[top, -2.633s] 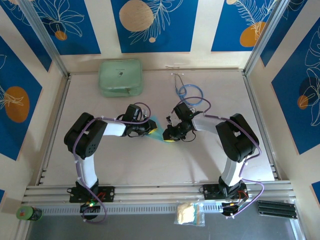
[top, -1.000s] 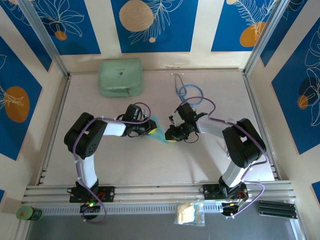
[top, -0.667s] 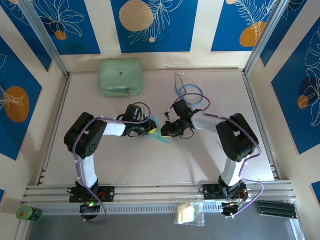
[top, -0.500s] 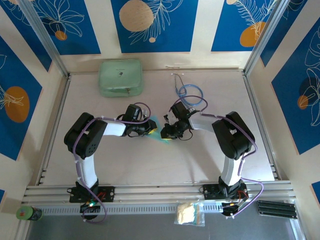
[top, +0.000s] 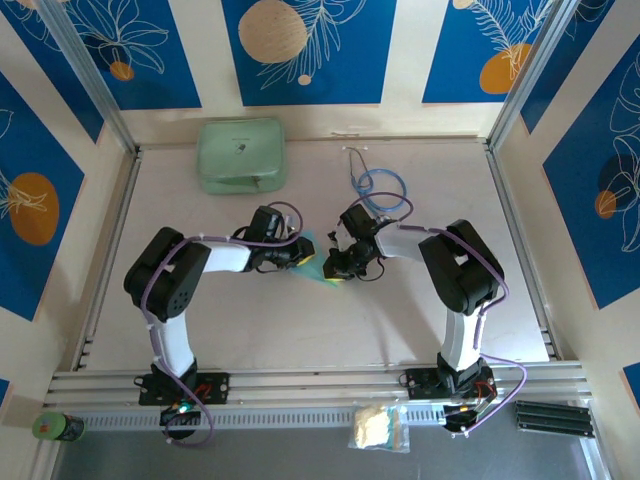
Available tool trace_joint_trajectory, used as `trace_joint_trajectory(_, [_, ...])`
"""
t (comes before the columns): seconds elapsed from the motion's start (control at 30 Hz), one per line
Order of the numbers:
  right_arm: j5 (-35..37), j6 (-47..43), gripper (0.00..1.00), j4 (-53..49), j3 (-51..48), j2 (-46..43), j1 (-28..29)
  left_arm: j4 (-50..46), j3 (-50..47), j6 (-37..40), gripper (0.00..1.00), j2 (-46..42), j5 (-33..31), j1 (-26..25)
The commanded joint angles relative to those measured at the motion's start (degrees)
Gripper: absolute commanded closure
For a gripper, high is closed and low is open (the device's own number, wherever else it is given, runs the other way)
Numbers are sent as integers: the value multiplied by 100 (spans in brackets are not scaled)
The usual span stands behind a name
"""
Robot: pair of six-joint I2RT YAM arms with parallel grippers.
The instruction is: Fold a paper plane with a square sheet of paper (pick it up from the middle)
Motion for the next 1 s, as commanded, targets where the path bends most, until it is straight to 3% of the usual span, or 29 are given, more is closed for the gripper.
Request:
trace_joint_trajectory(0.0, [427,-90,89,-470,-12,268,11,-104,0,334,81,-254,111,-176])
trace_joint_trajectory(0.47, [496,-180,89,-720,-54,320,-18,-1216,451,724,82,270,-434,-247])
trace_joint_trajectory(0.6, [438,-254,89,-868,-92,353,-32,-1475,566,867,82,295,-817,-21])
trace_joint_trajectory(0.97, [493,-307,90,-908,-245,393,-173,-1986,1058,1614,82,632,-965,712])
